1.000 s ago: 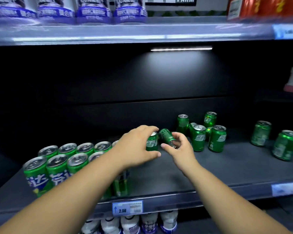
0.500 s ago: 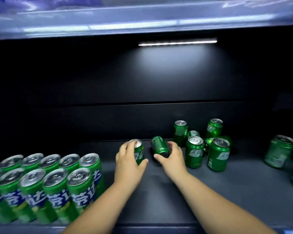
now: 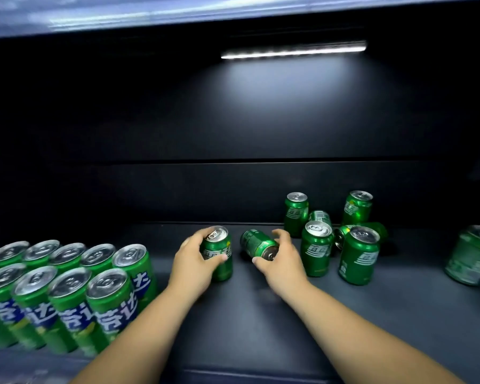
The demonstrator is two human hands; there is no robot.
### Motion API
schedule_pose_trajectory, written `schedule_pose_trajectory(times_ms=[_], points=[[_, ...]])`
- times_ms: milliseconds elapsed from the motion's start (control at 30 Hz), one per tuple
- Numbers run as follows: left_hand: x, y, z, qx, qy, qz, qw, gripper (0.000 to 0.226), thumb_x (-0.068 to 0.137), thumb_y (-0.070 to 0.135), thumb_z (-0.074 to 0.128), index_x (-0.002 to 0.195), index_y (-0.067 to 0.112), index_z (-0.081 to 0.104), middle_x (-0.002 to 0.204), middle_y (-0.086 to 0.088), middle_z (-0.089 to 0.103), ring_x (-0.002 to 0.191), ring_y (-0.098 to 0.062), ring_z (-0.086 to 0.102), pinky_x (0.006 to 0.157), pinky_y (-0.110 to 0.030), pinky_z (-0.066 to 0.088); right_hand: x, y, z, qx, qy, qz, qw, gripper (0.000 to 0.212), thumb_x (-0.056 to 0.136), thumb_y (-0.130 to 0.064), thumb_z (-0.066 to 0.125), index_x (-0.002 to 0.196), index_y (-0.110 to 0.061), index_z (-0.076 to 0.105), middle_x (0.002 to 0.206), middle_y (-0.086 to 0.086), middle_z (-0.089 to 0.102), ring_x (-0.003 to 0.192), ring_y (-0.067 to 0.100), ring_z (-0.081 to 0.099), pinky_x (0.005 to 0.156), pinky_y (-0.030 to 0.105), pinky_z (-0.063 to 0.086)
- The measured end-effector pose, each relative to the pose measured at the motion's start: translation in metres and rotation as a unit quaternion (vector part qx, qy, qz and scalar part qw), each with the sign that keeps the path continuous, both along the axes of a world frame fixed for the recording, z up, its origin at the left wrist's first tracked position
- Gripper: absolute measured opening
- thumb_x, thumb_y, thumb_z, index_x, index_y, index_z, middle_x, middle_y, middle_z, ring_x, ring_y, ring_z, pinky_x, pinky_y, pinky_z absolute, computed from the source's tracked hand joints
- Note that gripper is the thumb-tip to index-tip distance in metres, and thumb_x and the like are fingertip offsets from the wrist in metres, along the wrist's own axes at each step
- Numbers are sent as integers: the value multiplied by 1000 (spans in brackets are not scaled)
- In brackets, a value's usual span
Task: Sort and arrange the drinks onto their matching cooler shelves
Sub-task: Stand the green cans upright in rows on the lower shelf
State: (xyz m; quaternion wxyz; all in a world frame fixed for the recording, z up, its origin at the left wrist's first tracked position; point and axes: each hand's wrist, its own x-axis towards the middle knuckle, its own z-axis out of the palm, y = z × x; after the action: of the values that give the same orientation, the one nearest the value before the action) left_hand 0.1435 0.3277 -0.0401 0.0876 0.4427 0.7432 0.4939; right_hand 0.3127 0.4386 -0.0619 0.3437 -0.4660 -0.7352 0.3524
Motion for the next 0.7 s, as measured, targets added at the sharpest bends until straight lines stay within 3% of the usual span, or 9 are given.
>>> schedule_pose_trajectory(times_ms=[133,233,300,400,500,567,700], points=[[16,-15,1,-1,-14,-33,999,63,58,27,91,108,53,63,113,14,66,105,-2,63,98,-32,50,28,-15,20,27,26,21,999,70,72,-39,83,131,-33,45,120,-4,59,111,19,58,97,35,47],[37,-29,-4,16,10,-48,999,64,53,25,95,101,48,61,109,13,61,97,4,60,89,-14,46,42,-26,29,58,10,35,998,57,74,-53,79,121,-35,52,113,-9,63,108,16,57,93,36,48],[48,-35,-11,28,30,-66,997,69,55,25,95,106,49,55,112,15,57,102,7,56,88,-6,40,49,-36,27,60,11,55,997,53,78,-50,78,122,-35,53,116,-11,62,112,14,57,94,29,44],[52,-39,-16,-8,34,-116,993,85,56,26,91,121,51,43,122,19,57,111,3,54,96,-18,44,57,-46,18,21,-6,110,994,82,75,-34,85,142,-40,39,133,-11,56,121,8,53,97,19,38],[50,-39,-16,-52,46,-140,988,95,61,20,88,128,53,29,128,19,58,114,-5,58,99,-27,46,61,-48,13,14,-31,108,994,99,74,-24,86,151,-41,26,137,-11,52,125,9,51,101,20,37],[50,-41,-15,-58,56,-141,987,101,63,21,88,135,52,24,135,17,54,120,-7,55,102,-27,44,62,-54,13,0,-23,95,995,99,72,-24,88,149,-37,27,134,-11,53,123,11,52,101,22,39],[47,-54,-23,-69,29,-139,987,117,61,27,89,148,47,14,139,18,51,124,-6,52,106,-34,44,65,-75,8,-9,-9,71,997,79,70,-24,89,132,-31,41,124,-9,60,115,11,56,93,21,41]])
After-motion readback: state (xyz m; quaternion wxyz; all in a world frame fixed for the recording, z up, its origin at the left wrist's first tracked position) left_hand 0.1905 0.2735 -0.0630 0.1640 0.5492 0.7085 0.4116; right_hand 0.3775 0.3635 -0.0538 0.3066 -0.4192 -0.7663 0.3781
